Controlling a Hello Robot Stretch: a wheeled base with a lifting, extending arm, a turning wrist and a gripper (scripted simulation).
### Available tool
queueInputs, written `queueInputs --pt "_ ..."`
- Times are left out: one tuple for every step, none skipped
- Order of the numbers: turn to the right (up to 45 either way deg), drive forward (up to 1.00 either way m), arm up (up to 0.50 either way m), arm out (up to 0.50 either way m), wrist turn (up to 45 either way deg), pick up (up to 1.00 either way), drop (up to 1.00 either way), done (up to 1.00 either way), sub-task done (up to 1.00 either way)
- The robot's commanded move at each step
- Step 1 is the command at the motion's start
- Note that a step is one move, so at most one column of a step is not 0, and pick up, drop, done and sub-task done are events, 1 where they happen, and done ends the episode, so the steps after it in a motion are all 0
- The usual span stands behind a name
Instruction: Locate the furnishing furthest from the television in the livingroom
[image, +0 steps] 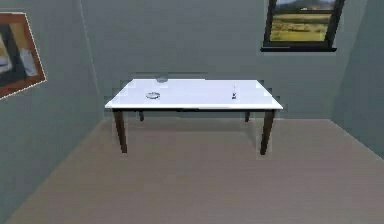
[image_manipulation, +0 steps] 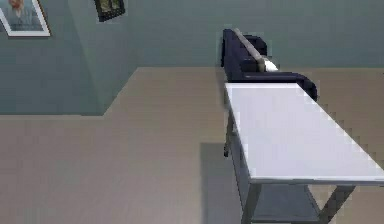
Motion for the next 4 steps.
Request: queueInputs --pt "42.0 0.00 0.00 0.00 0.0 0.00 0.00 0.00 0.00" --pt "0.0 0.50 0.00 0.00 0.0 0.00 0.00 0.00 0.00" --pt "3.0 0.00 0.00 0.00 0.0 0.00 0.00 0.00 0.00" --pt "0.0 1.00 0.00 0.00 0.0 0.00 0.00 0.00 0.00"
